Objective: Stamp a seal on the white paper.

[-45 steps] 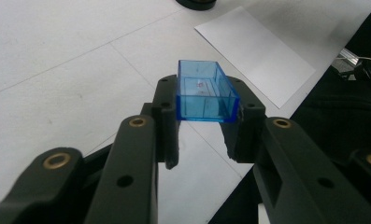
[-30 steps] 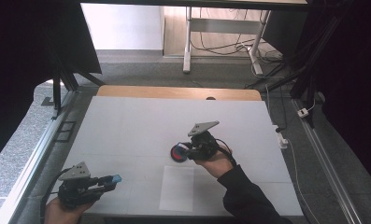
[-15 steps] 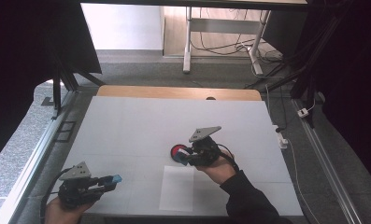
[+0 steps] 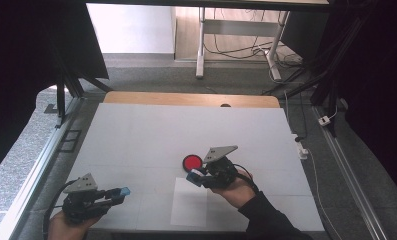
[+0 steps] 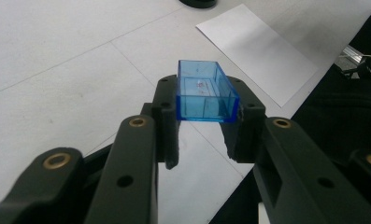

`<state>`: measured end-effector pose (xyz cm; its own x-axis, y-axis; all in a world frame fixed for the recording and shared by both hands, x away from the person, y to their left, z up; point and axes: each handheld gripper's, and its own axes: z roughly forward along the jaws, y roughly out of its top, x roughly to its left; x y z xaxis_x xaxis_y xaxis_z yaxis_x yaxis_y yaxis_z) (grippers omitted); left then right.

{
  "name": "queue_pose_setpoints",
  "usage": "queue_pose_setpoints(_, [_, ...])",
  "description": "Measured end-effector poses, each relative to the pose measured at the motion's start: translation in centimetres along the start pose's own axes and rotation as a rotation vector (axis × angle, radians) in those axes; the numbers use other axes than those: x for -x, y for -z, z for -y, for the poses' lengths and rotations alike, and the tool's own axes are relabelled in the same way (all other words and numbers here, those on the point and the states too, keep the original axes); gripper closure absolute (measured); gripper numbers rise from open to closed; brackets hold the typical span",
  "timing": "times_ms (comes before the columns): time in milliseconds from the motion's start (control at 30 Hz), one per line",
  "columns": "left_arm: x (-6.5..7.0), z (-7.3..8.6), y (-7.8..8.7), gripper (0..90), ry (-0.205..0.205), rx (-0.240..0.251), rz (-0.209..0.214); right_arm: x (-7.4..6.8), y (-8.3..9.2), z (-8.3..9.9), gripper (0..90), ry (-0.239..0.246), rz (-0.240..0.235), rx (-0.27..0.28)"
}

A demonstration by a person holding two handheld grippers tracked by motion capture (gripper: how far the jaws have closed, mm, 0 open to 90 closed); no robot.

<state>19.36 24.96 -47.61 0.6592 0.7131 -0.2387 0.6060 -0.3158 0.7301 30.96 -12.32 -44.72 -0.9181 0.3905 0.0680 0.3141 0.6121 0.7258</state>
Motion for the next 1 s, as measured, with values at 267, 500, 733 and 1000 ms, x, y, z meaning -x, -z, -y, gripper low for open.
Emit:
queue_pose_setpoints(267, [0.0, 0.0, 0.0, 68.5, -0.003, -0.002, 0.000, -0.4, -1.0, 0.6, 70.8, 0.024, -0.010, -0.036])
queue_pose_setpoints(500, [0.0, 0.0, 0.0, 68.6, -0.005, -0.002, 0.001, -0.8, -1.8, 0.9, 70.9, 0.050, -0.015, -0.066])
queue_pose_setpoints(733, [0.0, 0.0, 0.0, 68.6, -0.005, -0.001, 0.001, -1.0, -2.5, 1.3, 70.9, 0.069, -0.020, -0.094])
queue_pose_setpoints(1000, [0.0, 0.0, 0.0, 68.6, -0.006, -0.001, 0.003, -1.3, -3.3, 1.6, 70.9, 0.095, -0.020, -0.119])
